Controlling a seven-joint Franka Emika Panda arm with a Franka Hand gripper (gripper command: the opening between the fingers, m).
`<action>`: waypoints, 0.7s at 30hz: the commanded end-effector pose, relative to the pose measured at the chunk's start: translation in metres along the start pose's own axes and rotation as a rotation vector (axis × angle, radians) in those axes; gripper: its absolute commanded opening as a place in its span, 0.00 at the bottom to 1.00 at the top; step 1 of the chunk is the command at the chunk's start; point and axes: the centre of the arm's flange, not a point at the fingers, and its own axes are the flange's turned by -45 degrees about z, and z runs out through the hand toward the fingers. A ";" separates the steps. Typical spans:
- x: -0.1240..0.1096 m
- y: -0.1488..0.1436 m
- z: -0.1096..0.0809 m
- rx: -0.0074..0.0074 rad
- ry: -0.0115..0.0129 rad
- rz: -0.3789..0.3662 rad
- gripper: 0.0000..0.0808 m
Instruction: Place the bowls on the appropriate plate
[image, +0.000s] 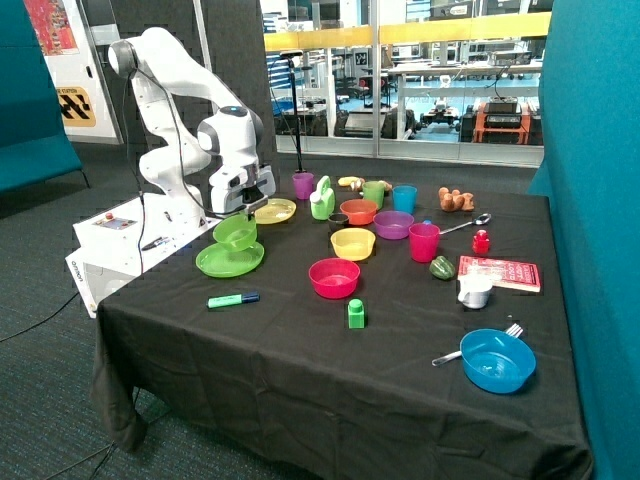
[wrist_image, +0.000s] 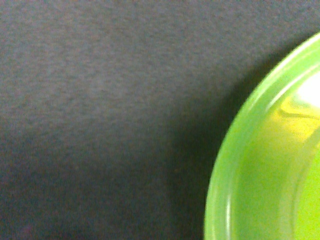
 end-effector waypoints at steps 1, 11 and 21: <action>-0.005 0.017 0.014 0.0011 -0.0003 0.012 0.00; -0.005 0.016 0.034 0.0011 -0.0003 -0.018 0.00; 0.000 0.006 0.042 0.0011 -0.0003 -0.076 0.36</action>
